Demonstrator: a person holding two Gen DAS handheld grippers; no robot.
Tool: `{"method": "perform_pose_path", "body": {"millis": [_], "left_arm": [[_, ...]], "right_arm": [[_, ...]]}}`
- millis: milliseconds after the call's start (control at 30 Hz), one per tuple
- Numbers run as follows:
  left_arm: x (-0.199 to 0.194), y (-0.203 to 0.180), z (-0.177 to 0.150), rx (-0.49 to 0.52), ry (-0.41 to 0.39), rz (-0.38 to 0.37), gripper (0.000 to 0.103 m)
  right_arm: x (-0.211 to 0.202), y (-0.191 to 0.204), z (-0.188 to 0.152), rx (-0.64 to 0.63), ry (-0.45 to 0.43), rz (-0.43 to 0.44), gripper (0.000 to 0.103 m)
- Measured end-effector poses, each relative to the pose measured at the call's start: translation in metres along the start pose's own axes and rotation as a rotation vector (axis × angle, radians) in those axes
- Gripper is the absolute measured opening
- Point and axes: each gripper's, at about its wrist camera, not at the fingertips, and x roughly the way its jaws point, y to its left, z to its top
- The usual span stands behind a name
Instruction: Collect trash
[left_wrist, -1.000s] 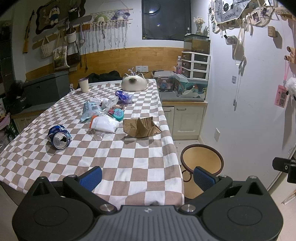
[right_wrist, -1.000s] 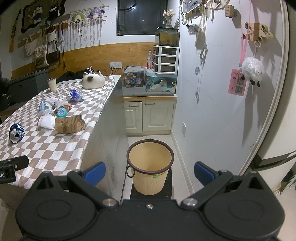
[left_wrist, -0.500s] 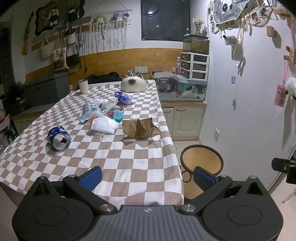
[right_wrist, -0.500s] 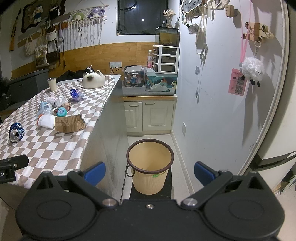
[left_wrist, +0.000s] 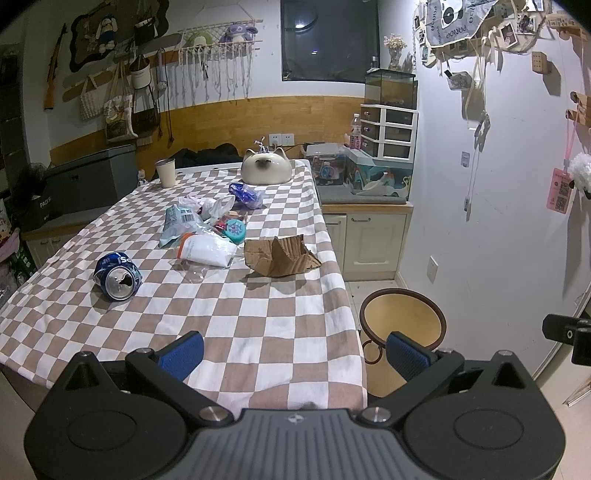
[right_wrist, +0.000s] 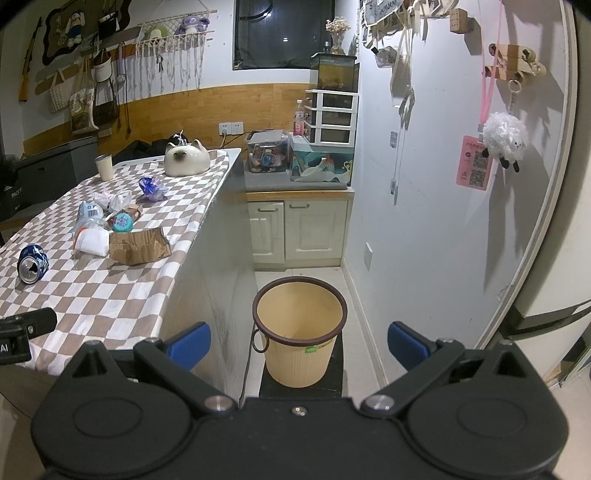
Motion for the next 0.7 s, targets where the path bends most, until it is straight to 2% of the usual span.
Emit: {"method": "perform_pose_path", "body": {"millis": [700], "left_arm": [[0.0000,0.0000,-0.0001,0.000,-0.002,0.000,0.103]], "right_arm": [[0.0010,-0.0013,-0.0002,0.000,0.003,0.001,0.103]]}}
